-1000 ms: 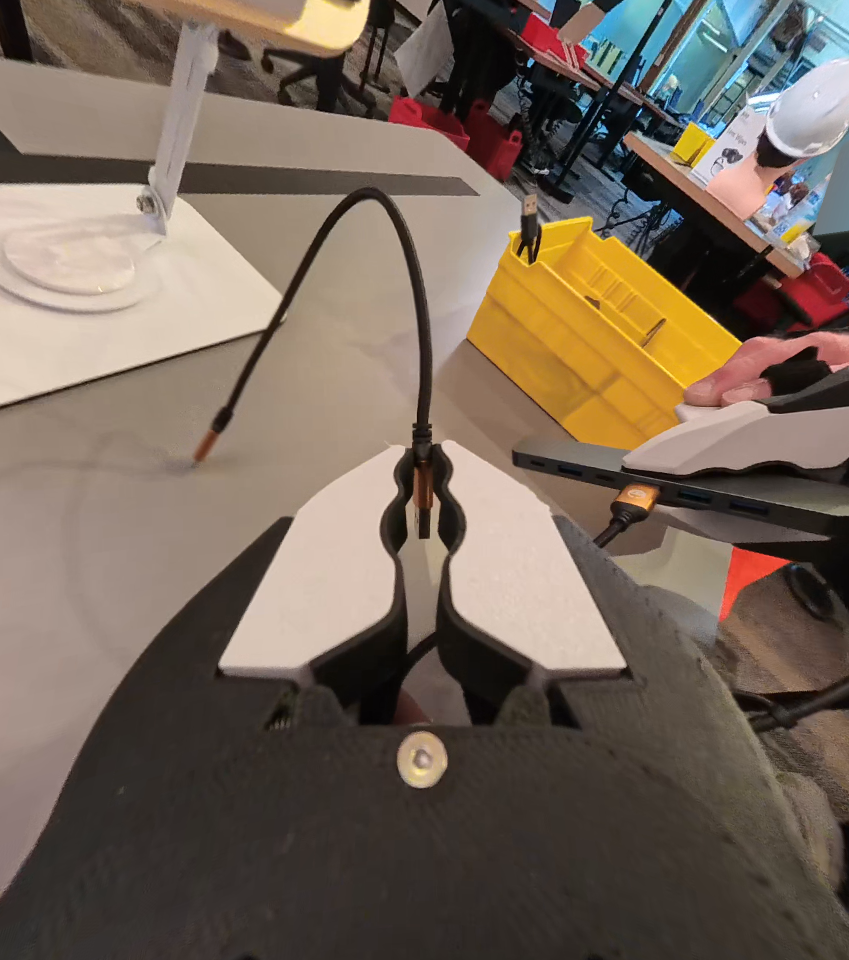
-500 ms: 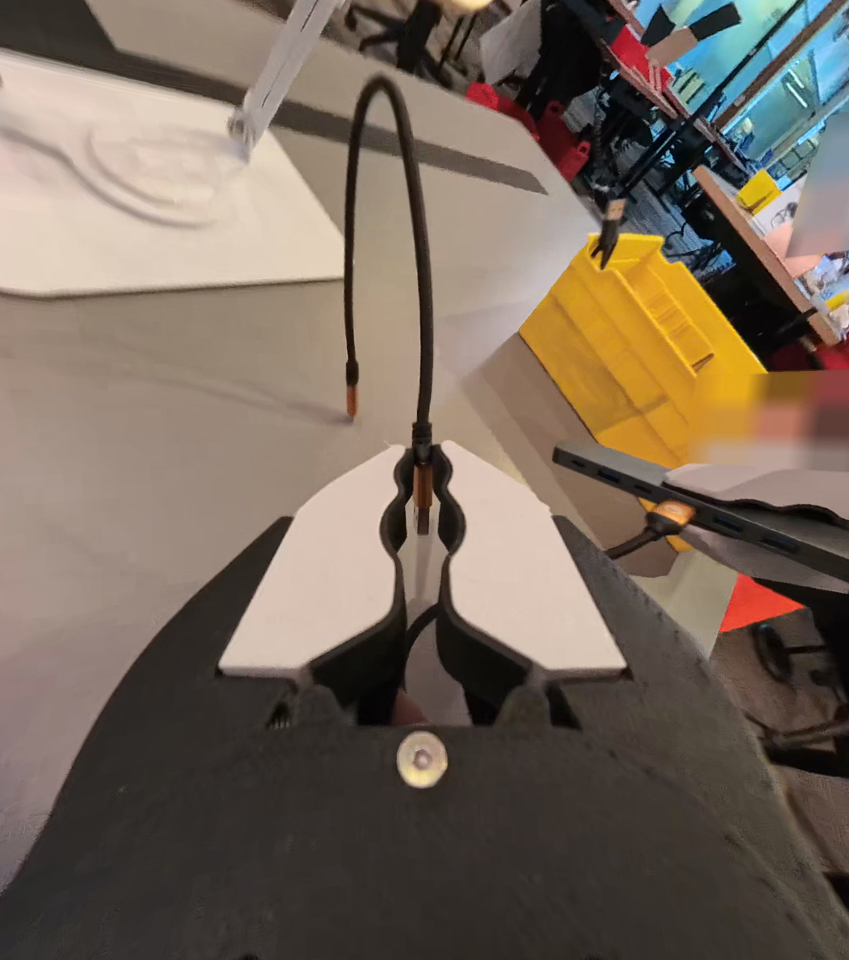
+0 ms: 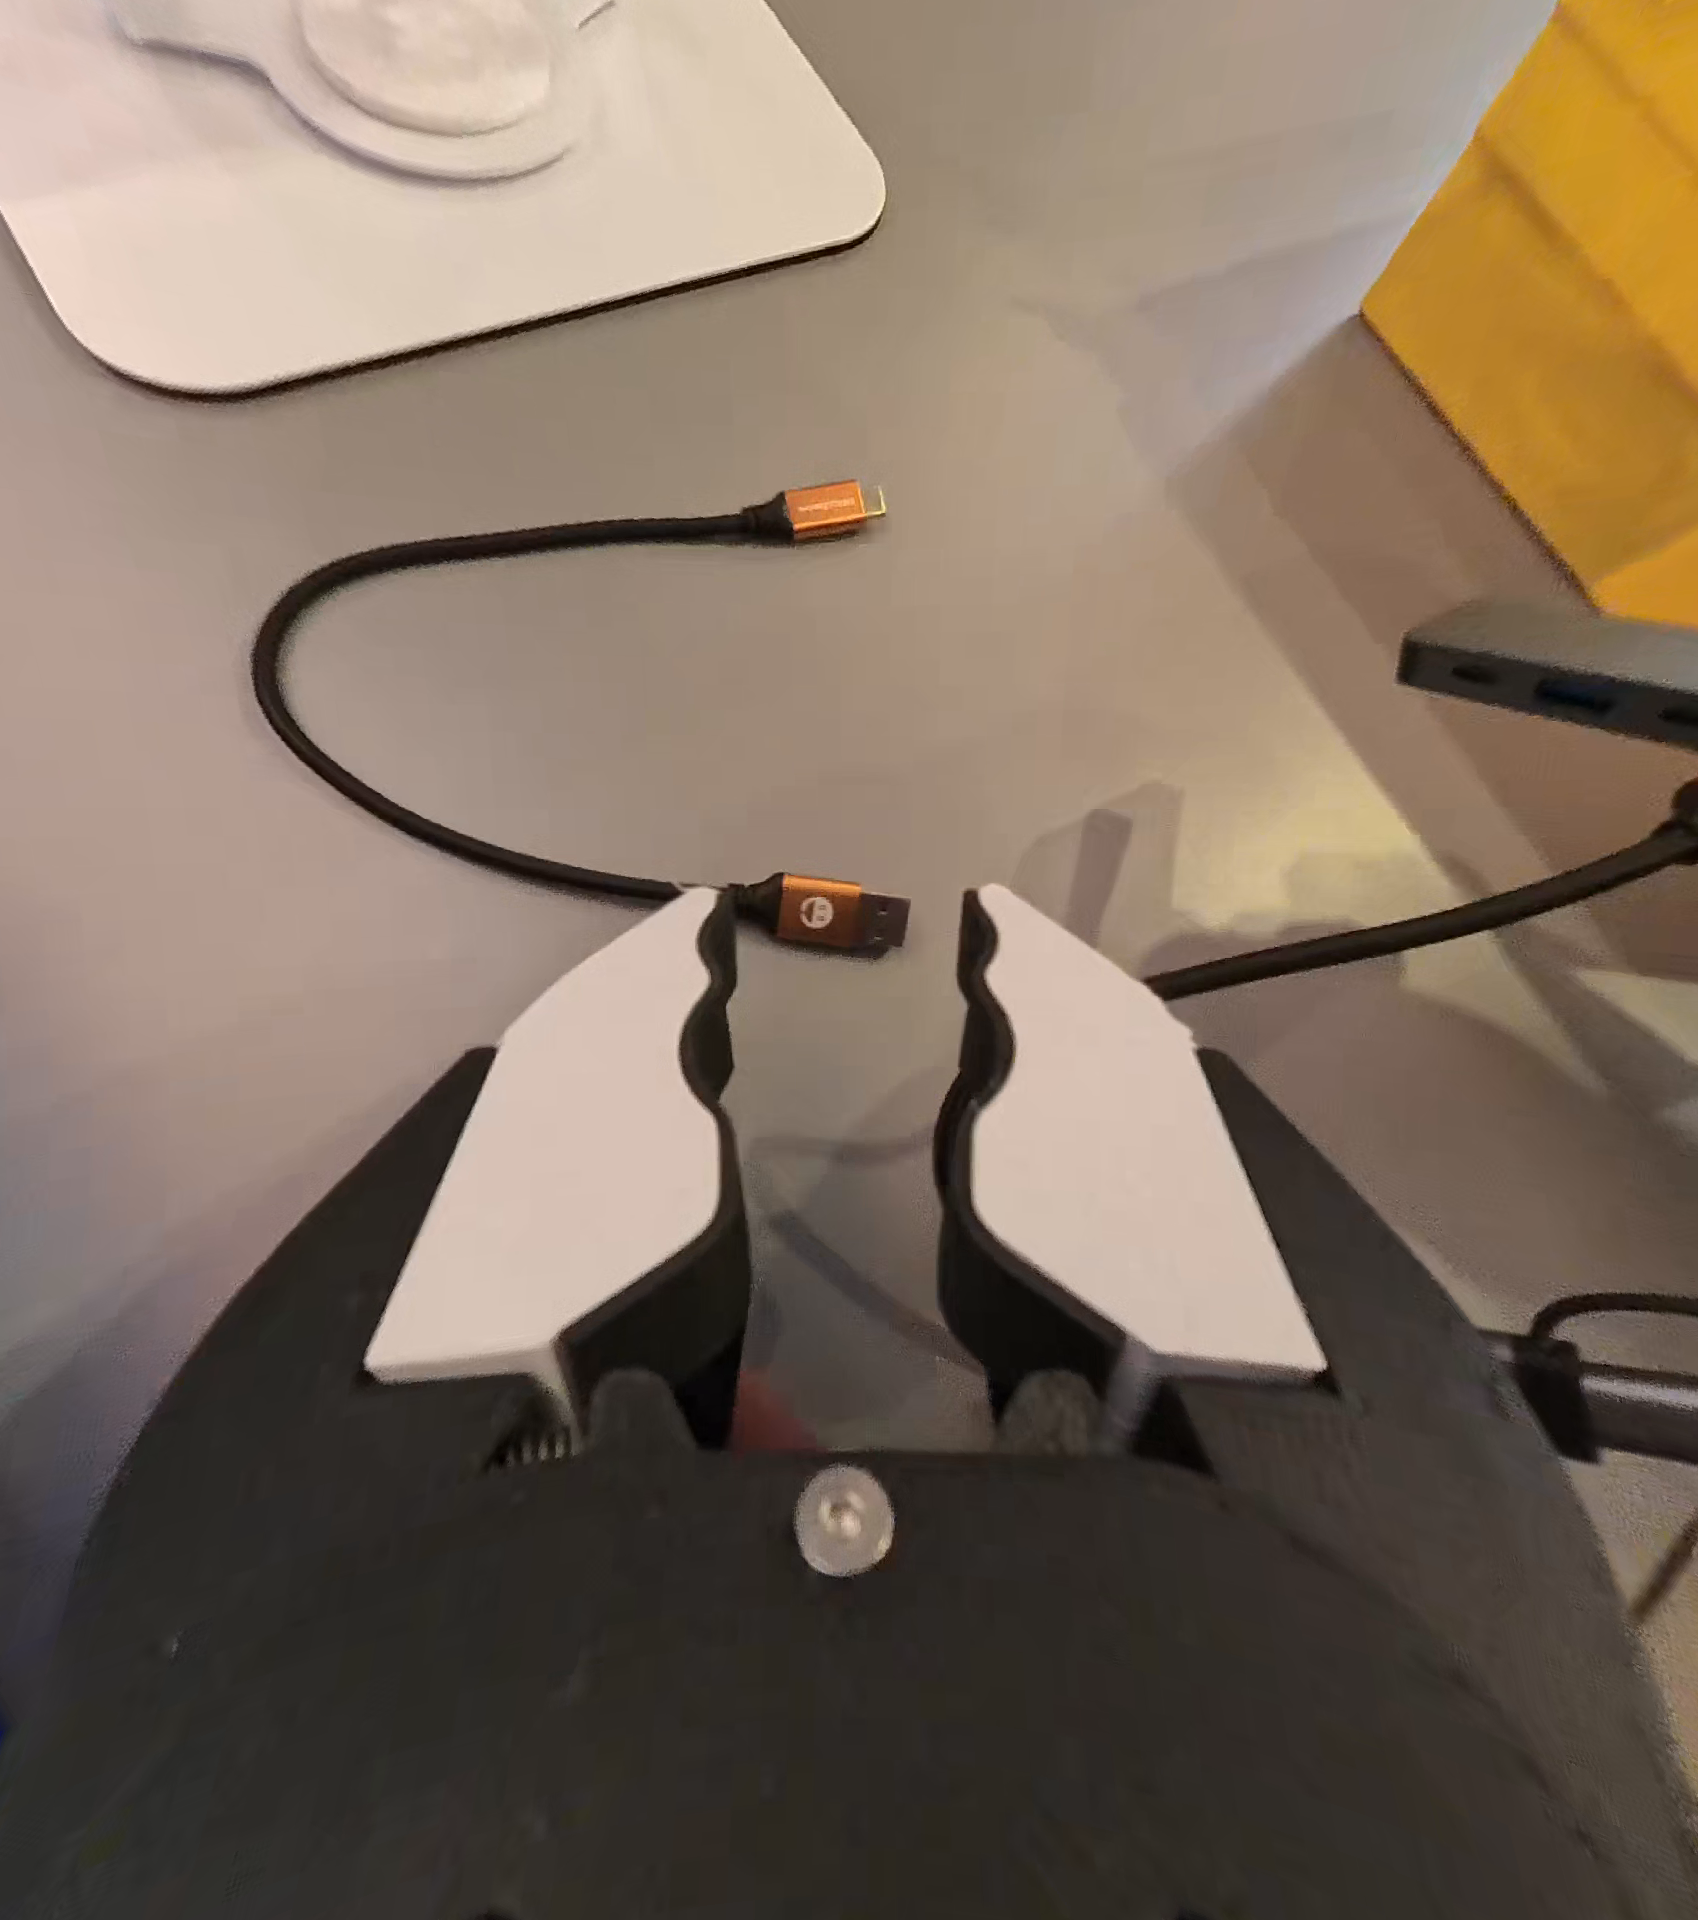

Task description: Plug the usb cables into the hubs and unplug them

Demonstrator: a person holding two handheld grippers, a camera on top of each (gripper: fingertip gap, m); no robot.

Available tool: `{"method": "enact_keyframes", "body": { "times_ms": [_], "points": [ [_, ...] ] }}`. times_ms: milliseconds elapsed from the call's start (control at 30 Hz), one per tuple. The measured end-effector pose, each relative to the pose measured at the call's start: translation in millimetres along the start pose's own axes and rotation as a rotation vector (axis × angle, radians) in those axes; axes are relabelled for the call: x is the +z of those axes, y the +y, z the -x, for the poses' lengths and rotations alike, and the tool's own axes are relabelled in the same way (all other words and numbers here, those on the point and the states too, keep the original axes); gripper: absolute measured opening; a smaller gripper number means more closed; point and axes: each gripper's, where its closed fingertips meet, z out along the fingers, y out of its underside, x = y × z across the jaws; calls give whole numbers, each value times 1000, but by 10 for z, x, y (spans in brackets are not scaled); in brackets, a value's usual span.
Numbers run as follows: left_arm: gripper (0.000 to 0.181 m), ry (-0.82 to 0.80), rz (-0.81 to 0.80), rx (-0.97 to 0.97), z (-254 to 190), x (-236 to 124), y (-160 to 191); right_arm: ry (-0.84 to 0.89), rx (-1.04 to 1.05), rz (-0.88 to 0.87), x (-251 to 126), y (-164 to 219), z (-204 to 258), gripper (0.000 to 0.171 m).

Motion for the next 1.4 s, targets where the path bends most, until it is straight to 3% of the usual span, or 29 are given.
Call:
{"method": "enact_keyframes", "body": {
  "times_ms": [33,133,233,400,567,733,933,1100,1167,1267,1400],
  "points": [
    [36,-24,7,63,11,-13,-17,-4,-1,-1,-3,-4,4,11],
    [26,-176,110,427,127,-21,-34,-20,-6,-2,-3,-9,34,11],
    [24,-288,333,828,243,-56,47,-24,-5,-3,-2,-12,42,11],
    [27,-98,472,1070,181,69,143,-27,-1,-9,-3,-18,44,11],
    [25,-48,590,1150,326,204,231,-27,10,-17,-8,-15,37,11],
    [5,34,588,1127,317,295,232,-26,16,-21,-6,-8,33,11],
    [0,46,620,1145,312,296,256,-24,12,-27,2,-20,35,11],
    [2,100,600,1131,243,258,292,-28,13,-27,3,-20,44,11],
    [24,57,569,1176,305,282,202,-29,12,-26,7,-21,48,11],
    [33,112,561,1207,254,304,190,-31,13,-27,13,-28,50,11],
    [19,207,607,1211,214,348,217,-32,13,-26,17,-25,53,11]
  ]
}}
